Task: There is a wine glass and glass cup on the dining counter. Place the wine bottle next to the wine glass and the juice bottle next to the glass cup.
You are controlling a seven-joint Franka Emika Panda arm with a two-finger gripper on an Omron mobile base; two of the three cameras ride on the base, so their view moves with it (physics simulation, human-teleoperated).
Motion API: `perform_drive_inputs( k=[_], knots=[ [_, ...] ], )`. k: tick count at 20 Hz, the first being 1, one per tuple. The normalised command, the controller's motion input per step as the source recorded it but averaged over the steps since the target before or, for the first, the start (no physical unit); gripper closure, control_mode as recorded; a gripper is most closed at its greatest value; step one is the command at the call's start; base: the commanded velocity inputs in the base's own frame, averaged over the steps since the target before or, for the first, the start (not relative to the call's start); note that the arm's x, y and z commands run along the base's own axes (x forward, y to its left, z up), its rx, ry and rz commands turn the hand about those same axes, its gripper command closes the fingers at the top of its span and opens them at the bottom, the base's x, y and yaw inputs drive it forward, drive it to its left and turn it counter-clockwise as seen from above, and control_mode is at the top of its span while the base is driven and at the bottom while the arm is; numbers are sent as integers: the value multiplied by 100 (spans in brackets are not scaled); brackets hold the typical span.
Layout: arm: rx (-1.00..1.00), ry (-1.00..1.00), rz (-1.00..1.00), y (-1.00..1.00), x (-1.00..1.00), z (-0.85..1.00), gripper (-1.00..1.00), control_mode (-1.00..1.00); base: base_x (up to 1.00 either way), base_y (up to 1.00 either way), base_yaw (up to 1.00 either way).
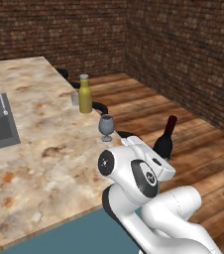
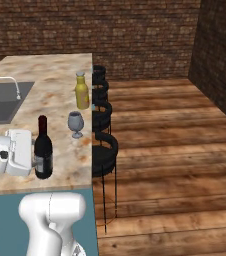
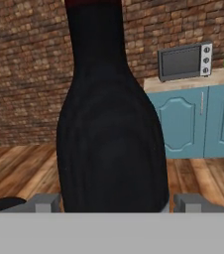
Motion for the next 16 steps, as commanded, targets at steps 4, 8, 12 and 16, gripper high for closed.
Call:
perform_drive_inputs(
  k=[4, 8, 12, 16],
  knots=[
    [0, 0, 0, 0, 0, 0, 100, 100, 0, 0, 0],
    [0, 0, 0, 0, 0, 0, 100, -100, 0, 0, 0],
    [-2, 0, -9, 7, 27, 0, 100, -100, 0, 0, 0],
    [-3, 1, -17, 14, 47, 0, 100, -100, 0, 0, 0]
  ],
)
